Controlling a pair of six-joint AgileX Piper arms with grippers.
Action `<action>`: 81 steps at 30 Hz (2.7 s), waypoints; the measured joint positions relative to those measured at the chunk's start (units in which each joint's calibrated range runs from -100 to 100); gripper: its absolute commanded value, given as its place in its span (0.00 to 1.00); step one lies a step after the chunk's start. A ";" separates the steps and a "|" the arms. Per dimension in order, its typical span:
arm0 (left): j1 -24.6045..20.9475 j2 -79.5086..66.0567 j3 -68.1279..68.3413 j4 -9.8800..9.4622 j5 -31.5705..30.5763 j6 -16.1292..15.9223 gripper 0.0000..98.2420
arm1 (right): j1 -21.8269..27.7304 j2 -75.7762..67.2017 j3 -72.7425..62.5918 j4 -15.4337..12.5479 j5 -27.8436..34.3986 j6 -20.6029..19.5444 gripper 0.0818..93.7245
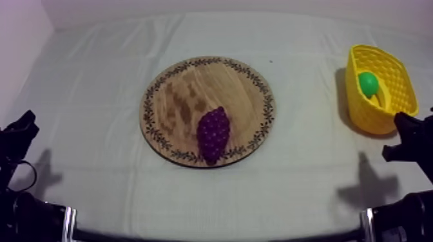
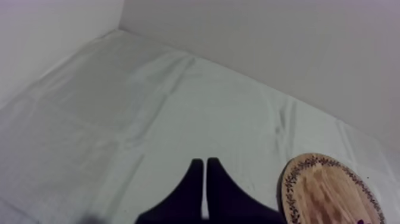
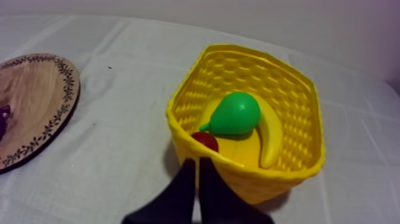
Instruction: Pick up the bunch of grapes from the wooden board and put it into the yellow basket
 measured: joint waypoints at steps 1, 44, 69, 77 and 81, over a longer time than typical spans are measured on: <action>0.00 0.00 0.00 0.00 0.00 0.00 0.00 | 0.00 0.00 0.00 0.00 0.00 0.00 0.00; 0.00 0.00 0.00 0.00 -0.04 0.00 0.00 | -27.22 23.38 -18.63 11.73 9.82 -12.76 0.00; 0.00 0.00 0.00 0.00 -0.04 0.00 0.00 | -36.24 80.33 -75.98 2.32 48.03 -19.40 0.00; 0.00 0.00 0.00 0.00 0.05 0.00 0.00 | -35.21 94.34 -86.28 -2.52 53.39 -20.81 0.00; 0.00 0.00 0.00 0.00 -0.01 0.00 0.00 | -36.01 100.46 -90.94 -3.26 54.93 -22.74 0.00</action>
